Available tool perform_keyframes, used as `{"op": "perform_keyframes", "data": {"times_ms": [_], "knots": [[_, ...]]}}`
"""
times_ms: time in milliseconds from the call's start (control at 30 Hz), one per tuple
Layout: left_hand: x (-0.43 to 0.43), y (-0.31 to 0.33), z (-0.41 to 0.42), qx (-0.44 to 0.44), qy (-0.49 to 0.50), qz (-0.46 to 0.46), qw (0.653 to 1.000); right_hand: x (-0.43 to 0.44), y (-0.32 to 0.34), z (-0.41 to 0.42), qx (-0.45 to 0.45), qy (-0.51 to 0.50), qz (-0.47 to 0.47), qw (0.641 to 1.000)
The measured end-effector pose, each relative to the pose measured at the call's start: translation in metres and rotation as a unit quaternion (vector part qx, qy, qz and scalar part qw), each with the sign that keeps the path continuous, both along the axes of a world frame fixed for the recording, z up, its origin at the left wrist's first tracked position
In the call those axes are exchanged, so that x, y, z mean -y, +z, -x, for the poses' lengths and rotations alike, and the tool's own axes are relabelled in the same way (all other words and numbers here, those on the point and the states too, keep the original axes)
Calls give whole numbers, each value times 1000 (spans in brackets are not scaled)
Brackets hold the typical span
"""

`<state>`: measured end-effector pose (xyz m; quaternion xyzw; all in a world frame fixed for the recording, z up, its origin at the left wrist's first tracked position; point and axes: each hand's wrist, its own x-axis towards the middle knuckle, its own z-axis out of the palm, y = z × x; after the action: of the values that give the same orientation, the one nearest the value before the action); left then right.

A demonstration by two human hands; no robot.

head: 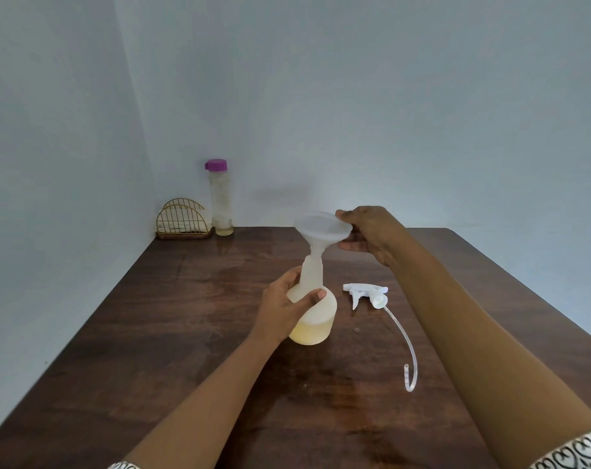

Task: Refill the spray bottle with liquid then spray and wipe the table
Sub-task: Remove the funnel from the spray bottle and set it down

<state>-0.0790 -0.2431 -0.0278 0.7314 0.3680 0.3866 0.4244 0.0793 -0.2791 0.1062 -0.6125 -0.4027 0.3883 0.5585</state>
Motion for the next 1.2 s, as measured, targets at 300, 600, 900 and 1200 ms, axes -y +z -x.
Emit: {"op": "perform_keyframes", "data": {"times_ms": [300, 600, 900, 1200], "knots": [[-2, 2, 5, -16, -21, 54, 998, 7, 20, 2, -49, 3, 30, 998], [-43, -4, 53, -98, -9, 79, 992, -49, 45, -2, 122, 52, 16, 991], [-126, -29, 115, -233, 247, -15, 941, -137, -63, 11, 762, 176, -245, 573], [-137, -44, 120, -298, 259, -62, 917, -149, -137, -8, 762, 342, -354, 421]]}}
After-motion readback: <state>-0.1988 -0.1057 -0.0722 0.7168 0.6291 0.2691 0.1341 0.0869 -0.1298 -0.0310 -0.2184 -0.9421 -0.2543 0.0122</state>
